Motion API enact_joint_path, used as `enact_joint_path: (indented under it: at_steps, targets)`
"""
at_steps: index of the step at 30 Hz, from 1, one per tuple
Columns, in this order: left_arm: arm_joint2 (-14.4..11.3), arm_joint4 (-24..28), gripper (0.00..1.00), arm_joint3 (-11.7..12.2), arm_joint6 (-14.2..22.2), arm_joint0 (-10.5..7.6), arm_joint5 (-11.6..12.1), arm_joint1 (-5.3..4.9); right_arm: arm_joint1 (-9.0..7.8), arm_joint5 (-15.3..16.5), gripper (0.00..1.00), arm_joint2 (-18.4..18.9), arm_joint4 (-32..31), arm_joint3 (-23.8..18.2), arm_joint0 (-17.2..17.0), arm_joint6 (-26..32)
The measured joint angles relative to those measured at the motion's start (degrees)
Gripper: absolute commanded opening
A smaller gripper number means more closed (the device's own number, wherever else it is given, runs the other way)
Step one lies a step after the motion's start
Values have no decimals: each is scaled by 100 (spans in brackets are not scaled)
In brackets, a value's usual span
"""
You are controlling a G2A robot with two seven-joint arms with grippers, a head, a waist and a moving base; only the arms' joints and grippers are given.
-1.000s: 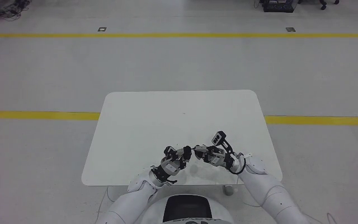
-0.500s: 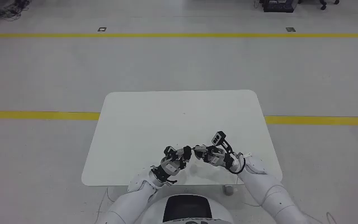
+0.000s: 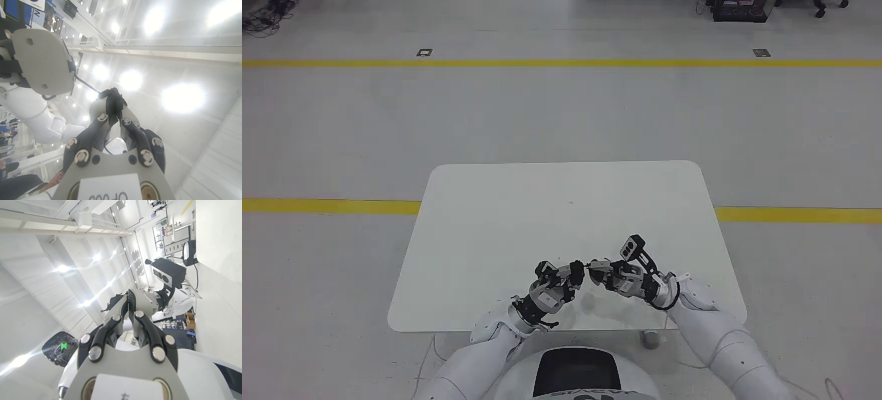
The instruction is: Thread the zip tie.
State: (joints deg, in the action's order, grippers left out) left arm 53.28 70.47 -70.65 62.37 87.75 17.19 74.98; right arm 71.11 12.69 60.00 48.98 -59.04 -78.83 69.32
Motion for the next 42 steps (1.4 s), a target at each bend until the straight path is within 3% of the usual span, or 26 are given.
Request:
enact_joint_path:
  at_steps: [42]
  targets:
    - [0, 0, 0, 0, 0, 0, 0, 0, 35, -89, 0, -28, -135, 123, 55, -37]
